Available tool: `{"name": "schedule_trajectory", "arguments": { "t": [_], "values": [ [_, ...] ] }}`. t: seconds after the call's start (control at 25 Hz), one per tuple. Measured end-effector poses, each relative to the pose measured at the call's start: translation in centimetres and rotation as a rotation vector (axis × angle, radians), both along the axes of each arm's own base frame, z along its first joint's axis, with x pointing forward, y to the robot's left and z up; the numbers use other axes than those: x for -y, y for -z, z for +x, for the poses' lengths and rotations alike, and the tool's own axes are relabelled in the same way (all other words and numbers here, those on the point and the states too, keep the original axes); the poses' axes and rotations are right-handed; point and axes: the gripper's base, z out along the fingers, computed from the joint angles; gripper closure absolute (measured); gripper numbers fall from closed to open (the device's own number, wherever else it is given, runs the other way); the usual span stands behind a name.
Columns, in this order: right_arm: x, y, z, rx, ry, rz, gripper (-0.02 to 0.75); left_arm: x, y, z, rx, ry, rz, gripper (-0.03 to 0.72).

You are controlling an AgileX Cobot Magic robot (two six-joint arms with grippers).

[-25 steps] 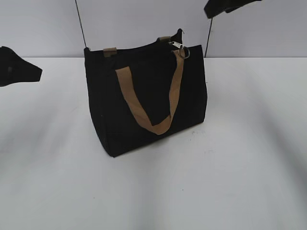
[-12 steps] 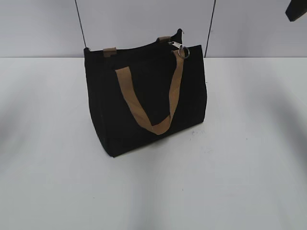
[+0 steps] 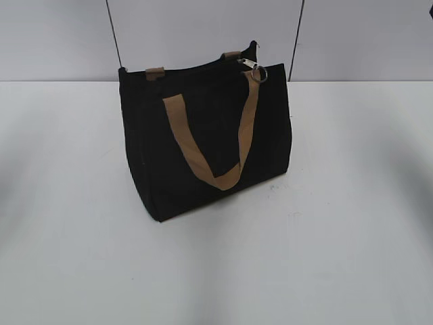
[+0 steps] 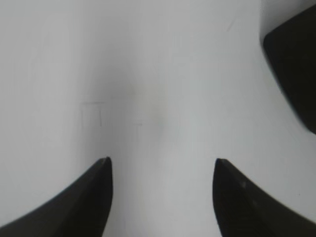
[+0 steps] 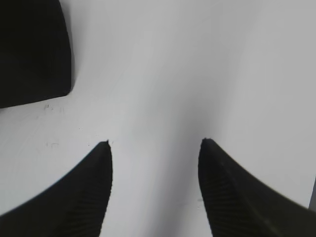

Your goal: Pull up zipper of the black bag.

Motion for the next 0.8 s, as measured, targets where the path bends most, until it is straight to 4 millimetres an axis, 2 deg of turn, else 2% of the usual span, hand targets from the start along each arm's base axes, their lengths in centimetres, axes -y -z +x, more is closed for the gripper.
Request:
{"name": "schedule_trajectory", "arguments": {
  "t": [0.16,0.24,0.44,0.52,0.64,0.8],
  "values": [
    [0.0,-0.1,-3.5,-0.012,0.011,0.006,0.304,0.1,0.6,-2.8,0.020,-0.004,-0.022,0.209],
    [0.0,0.8,-5.5,-0.044,0.017,0.010,0.304,0.2,0.9,-4.6,0.045,-0.007,-0.041,0.209],
    [-0.2,2.9,-11.1,-0.036,0.037,0.045,0.304,0.4,2.4,-9.5,0.097,-0.013,-0.069,0.210],
    [-0.3,4.4,-13.3,-0.028,0.044,0.061,0.304,0.4,3.0,-11.3,0.119,-0.013,-0.080,0.210],
    [-0.3,6.2,-15.7,-0.010,0.051,0.065,0.304,0.5,3.6,-14.3,0.179,-0.013,-0.098,0.210],
    [-0.3,8.7,-18.9,-0.027,0.055,0.066,0.304,0.7,4.3,-16.9,0.241,-0.010,-0.126,0.210]
  ]
}}
